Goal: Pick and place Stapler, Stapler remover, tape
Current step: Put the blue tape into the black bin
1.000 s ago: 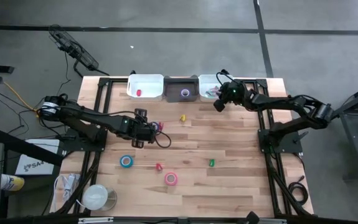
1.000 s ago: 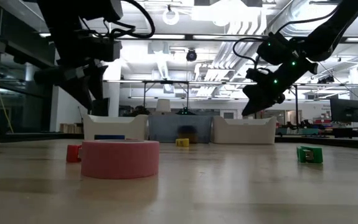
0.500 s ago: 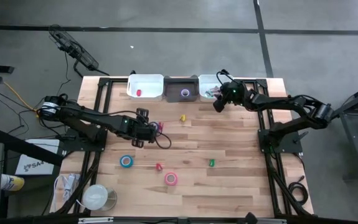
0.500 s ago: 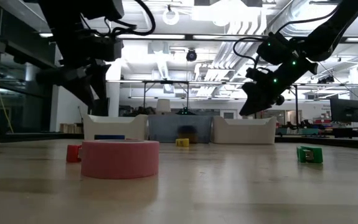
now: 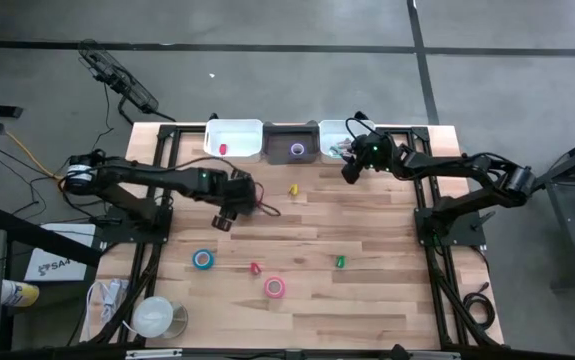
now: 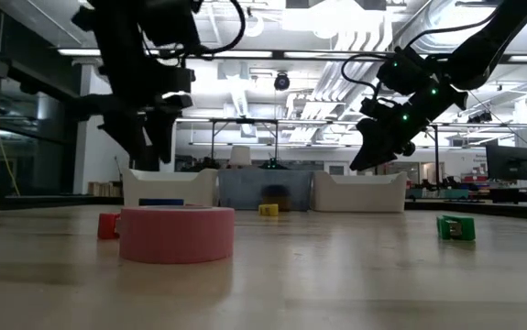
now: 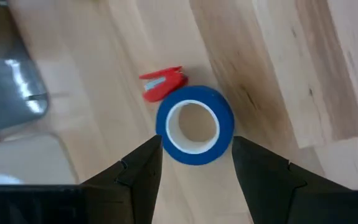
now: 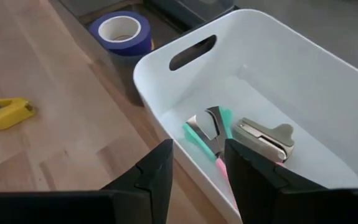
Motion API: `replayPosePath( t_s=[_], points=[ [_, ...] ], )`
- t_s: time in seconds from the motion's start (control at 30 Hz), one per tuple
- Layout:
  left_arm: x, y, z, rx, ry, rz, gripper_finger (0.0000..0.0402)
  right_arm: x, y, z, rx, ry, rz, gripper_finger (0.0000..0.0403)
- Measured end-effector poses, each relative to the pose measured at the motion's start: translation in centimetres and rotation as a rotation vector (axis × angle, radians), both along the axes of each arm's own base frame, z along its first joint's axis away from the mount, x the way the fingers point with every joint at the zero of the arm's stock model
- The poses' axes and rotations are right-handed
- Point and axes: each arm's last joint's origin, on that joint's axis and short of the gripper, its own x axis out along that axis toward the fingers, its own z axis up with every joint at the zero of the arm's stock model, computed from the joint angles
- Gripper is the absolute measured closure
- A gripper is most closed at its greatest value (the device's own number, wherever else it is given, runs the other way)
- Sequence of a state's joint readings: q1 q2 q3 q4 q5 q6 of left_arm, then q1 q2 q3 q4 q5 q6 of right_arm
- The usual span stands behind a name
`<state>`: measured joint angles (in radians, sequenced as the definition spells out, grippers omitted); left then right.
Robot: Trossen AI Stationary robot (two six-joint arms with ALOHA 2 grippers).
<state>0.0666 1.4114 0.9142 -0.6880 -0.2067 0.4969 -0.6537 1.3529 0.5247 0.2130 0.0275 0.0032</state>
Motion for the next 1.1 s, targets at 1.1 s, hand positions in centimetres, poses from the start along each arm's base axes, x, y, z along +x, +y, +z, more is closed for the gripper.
replayPosePath(
  t_s=[1.1],
  points=[
    [2.3, 1.2, -6.6, -0.121, 0.231, -0.105, 0.0366, -0.1, 0.2, -0.3, 0.027, 0.026, 0.012, 0.0267]
  ],
)
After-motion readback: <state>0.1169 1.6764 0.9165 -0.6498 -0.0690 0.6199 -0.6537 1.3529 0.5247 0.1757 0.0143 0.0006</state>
